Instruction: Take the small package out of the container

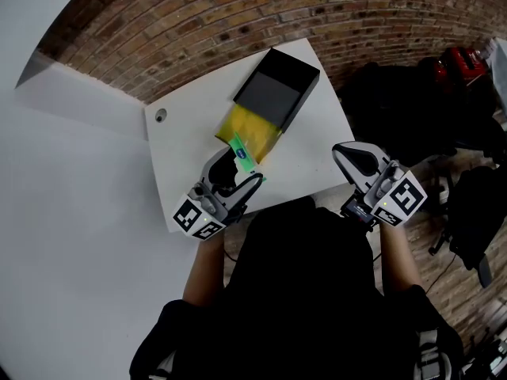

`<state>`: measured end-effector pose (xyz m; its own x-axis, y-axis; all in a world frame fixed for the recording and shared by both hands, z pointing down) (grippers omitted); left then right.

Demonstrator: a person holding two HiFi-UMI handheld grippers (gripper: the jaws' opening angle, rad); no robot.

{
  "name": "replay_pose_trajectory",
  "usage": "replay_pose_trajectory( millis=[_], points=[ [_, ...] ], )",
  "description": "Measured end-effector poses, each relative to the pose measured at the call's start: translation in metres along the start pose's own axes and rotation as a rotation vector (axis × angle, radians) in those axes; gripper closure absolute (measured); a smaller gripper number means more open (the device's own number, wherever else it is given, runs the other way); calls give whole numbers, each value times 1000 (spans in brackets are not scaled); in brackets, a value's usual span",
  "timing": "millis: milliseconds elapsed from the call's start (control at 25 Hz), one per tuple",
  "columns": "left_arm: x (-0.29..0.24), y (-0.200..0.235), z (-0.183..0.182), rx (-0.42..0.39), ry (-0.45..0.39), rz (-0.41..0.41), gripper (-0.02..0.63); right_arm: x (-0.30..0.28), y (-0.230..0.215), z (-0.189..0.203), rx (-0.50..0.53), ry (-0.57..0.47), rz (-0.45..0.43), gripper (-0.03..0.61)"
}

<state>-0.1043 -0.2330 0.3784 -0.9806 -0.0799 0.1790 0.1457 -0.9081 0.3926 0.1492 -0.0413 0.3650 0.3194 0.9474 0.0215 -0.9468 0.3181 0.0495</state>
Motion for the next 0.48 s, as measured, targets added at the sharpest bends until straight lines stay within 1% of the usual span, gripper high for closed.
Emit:
replay_pose_trajectory(
  millis=[320, 480],
  points=[
    [3, -2, 5, -4, -5, -22, 290, -11, 2, 2, 22, -13, -60, 572],
    [5, -3, 7, 0, 16, -44, 290, -16, 0, 2, 17, -35, -85, 572]
  ],
)
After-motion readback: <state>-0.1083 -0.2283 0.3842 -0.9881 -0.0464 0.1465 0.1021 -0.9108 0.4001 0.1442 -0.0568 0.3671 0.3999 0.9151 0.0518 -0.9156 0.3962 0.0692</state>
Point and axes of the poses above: the fingertips, and each gripper's own axes: x backward along the fingers, y to its left, z out of its underside, the point moved 9 cm from there along x, backward along the fingers, and after that the axes turned 11 degrees about x, right-handed, at the moved point
